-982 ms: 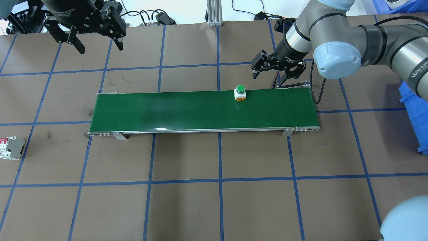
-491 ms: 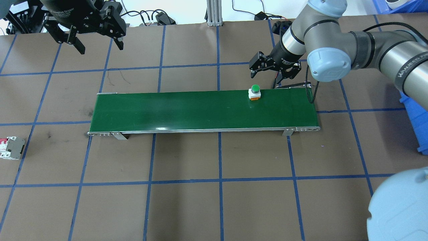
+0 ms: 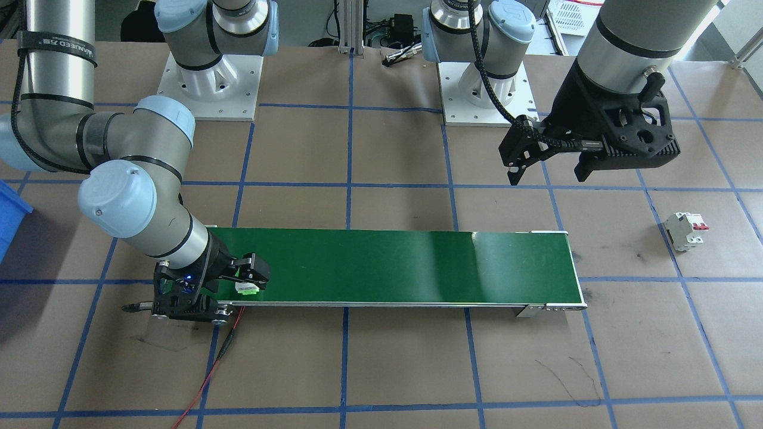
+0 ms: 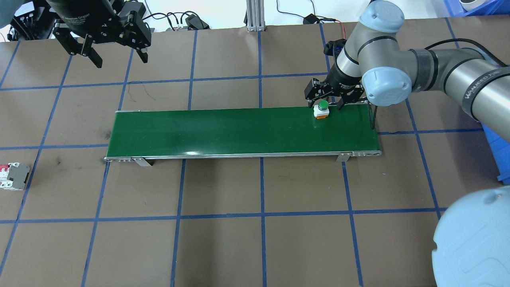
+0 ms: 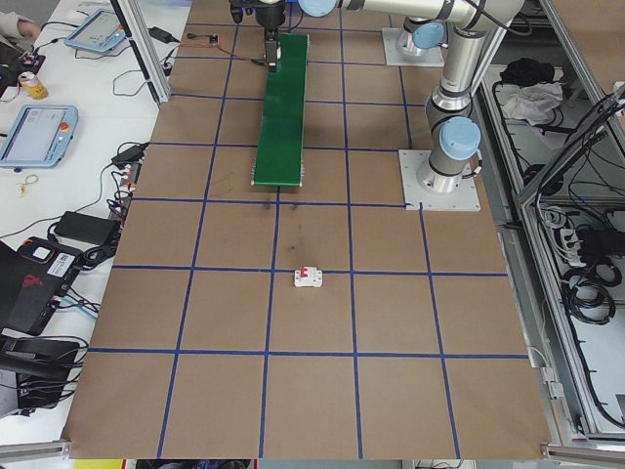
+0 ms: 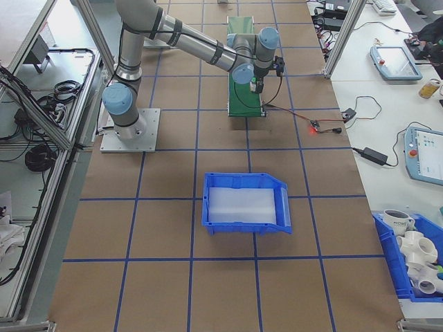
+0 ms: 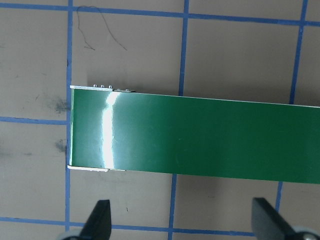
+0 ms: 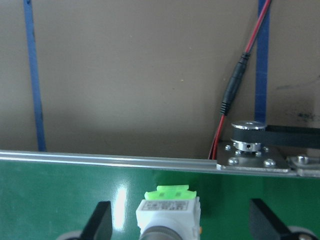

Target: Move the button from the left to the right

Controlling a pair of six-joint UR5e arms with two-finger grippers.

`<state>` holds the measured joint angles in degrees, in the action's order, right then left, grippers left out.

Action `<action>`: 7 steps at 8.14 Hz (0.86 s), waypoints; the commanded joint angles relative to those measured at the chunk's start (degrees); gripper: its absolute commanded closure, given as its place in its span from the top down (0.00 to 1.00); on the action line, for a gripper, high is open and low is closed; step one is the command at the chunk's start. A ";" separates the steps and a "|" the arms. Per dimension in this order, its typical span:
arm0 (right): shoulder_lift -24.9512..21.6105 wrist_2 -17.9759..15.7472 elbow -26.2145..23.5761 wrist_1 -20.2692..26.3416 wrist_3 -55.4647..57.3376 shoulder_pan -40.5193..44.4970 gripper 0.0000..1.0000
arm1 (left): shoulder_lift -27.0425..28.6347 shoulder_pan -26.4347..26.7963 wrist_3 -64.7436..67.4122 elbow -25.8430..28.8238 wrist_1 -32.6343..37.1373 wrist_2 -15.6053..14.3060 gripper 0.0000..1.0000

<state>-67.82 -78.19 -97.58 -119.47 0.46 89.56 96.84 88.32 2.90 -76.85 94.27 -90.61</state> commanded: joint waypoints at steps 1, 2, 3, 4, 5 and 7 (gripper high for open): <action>-0.47 -3.63 -0.86 1.86 -3.09 0.00 0.37 | -1.04 0.01 0.00 -0.31 -0.23 -0.18 1.00; -0.74 -6.94 -0.43 3.01 -4.58 -0.09 0.21 | -1.48 -0.17 0.00 -0.49 -0.06 0.17 1.00; -1.52 -9.24 0.27 3.02 -7.29 -0.09 0.10 | -1.22 -0.17 -0.08 -0.58 -0.14 0.17 1.00; -1.88 -14.57 1.93 3.11 -9.06 -0.26 0.09 | -0.96 -0.08 -0.08 -0.67 0.21 0.17 1.00; -2.49 -18.54 4.91 3.28 -11.51 -0.52 0.06 | -2.08 -0.08 -0.17 -0.84 0.47 -0.17 1.00; -3.81 -22.50 6.34 3.20 -27.27 -5.15 0.06 | -2.79 -0.08 0.18 -2.06 0.82 0.00 1.00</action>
<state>-70.43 -95.88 -92.91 -116.23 -13.85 88.26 94.88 88.23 2.84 -77.85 94.86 -90.74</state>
